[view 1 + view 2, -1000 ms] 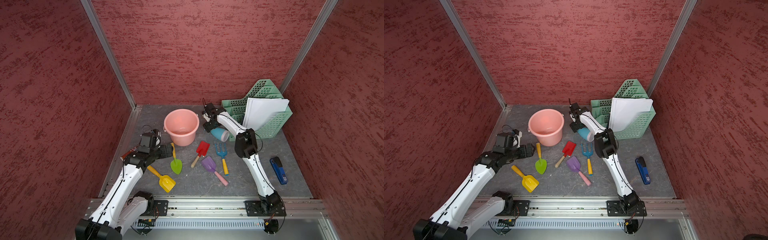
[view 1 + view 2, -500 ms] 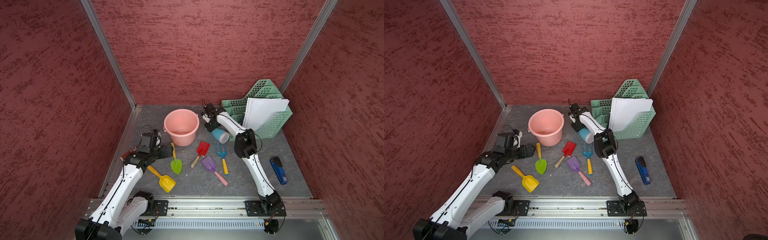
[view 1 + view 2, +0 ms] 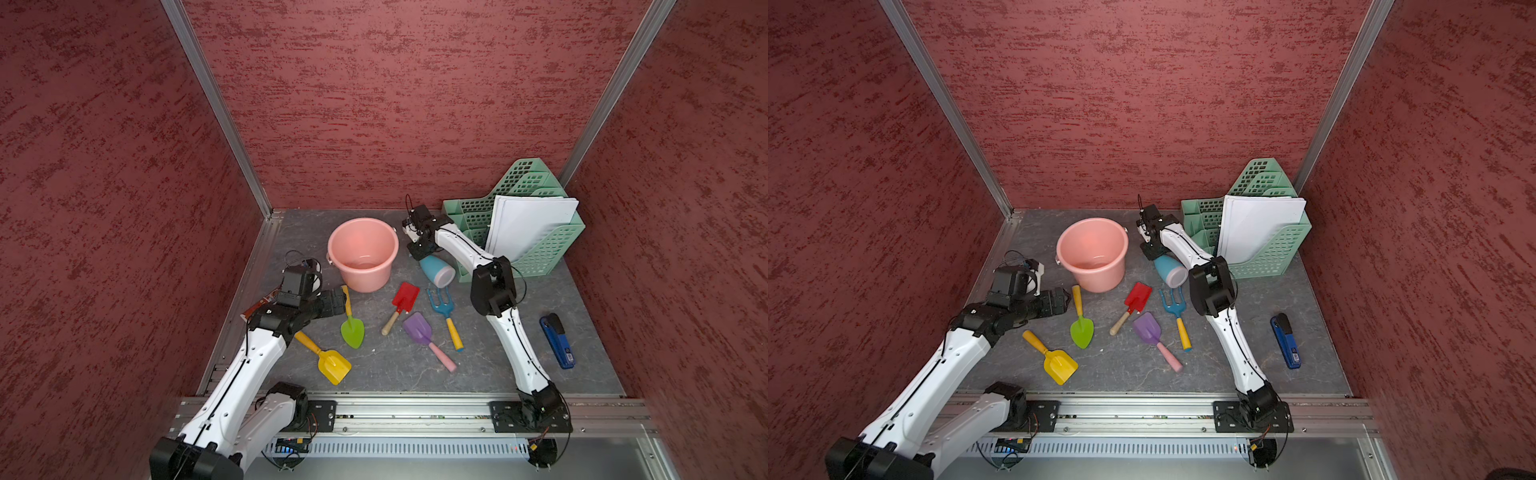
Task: Organize the gardening tools
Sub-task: Pick up the gardening tool from the center of the board.
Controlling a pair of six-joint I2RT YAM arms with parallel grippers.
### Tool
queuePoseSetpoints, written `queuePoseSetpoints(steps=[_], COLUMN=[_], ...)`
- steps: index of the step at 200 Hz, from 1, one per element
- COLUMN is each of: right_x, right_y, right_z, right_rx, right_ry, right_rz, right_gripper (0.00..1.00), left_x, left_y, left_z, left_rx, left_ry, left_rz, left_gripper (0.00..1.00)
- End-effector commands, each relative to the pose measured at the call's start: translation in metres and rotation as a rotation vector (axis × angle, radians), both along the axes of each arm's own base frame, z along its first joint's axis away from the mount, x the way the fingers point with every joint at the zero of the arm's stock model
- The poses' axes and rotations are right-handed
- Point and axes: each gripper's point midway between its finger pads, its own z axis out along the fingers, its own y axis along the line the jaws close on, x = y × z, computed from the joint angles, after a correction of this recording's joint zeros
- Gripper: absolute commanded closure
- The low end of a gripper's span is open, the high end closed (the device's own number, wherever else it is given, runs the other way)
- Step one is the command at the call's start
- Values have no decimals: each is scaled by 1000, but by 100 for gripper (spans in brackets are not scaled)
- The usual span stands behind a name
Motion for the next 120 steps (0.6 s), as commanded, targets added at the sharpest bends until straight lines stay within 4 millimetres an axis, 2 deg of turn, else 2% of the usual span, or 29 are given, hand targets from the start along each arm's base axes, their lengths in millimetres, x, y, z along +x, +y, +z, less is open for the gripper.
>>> queuePoseSetpoints(steps=[1, 28, 52, 67, 88, 90, 98, 120], right_x=[25, 41, 58, 67, 72, 73, 72, 72], right_y=[22, 27, 23, 21, 18, 19, 18, 10], right_z=[58, 90, 115, 130, 150, 158, 169, 180], right_rx=[193, 272, 332, 391, 479, 495, 538, 602], right_ry=[-142, -258, -404, -503, -649, -678, -752, -897], right_rz=[-20, -50, -111, -142, -164, -165, -171, -198], right_gripper=[87, 93, 99, 99, 100, 100, 100, 100], left_x=[-1, 0, 0, 0, 2, 1, 2, 1], left_y=[0, 0, 1, 1, 1, 1, 1, 1], left_z=[2, 1, 2, 2, 2, 2, 3, 2], left_rx=[2, 5, 5, 7, 7, 8, 8, 8], left_ry=[-11, -11, -12, -15, -16, -15, -18, -15], left_rz=[2, 2, 4, 4, 4, 3, 3, 1], left_gripper=[0, 0, 0, 0, 0, 0, 0, 0])
